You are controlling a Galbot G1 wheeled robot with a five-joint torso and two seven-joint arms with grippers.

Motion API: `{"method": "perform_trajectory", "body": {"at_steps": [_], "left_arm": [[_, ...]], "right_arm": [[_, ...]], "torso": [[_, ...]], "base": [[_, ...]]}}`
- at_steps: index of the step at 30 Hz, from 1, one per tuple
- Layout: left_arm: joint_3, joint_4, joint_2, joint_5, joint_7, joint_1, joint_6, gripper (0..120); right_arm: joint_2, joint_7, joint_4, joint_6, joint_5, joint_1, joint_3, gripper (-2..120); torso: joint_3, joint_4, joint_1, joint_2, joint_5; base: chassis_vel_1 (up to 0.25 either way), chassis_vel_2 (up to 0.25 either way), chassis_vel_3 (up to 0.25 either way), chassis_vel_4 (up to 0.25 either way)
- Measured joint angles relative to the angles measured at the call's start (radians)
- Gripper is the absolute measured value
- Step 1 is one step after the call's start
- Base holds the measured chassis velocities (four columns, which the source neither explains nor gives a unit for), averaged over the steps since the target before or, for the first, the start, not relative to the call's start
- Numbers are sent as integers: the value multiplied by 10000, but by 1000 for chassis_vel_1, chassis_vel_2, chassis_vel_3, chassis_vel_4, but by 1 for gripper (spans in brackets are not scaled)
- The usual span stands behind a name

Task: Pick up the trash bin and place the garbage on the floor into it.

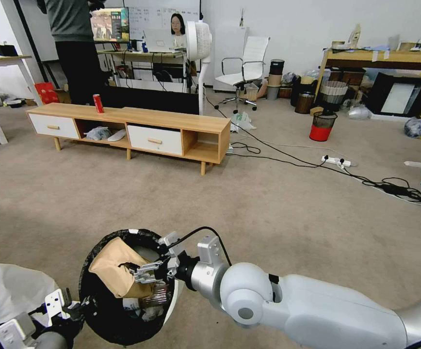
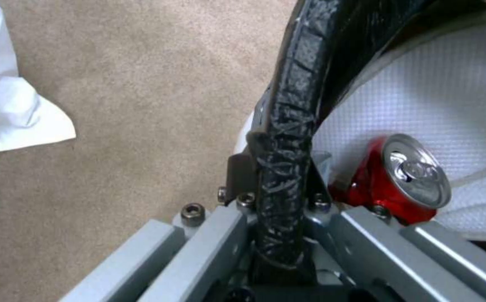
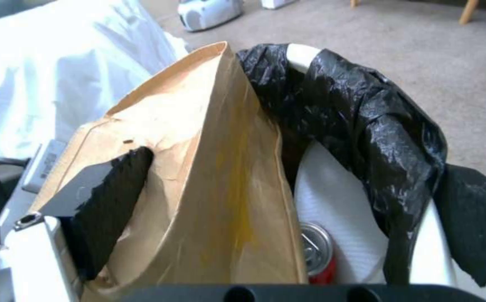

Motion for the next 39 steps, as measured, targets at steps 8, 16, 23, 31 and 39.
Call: {"method": "perform_trajectory", "body": {"at_steps": [8, 16, 23, 31, 39], "left_arm": [[3, 15, -7, 4, 4, -54, 3, 0], [54, 108, 4, 6, 57, -127, 9, 0], [133, 178, -4, 5, 57, -222, 9, 0], [145, 190, 16, -11, 65, -245, 11, 0], [136, 174, 24, -44, 95, -249, 13, 0]], "right_arm": [[-85, -109, -32, 87, 128, -157, -73, 99], [-239, -238, -93, 230, 282, -450, -217, 98], [-397, -237, -26, 235, 471, -598, -155, 98], [-595, -85, 90, 131, 422, -664, -199, 99], [-807, 166, 276, -29, 269, -696, -257, 99]], "torso": [[0, -1, 0, 0, 0], [0, -1, 0, 0, -1], [0, -1, 0, 0, 0], [0, -1, -1, 0, 0], [0, -1, 0, 0, 0]], "base": [[0, 0, 0, 0], [0, 0, 0, 0], [0, 0, 0, 0], [0, 0, 0, 0], [0, 0, 0, 0]]}}
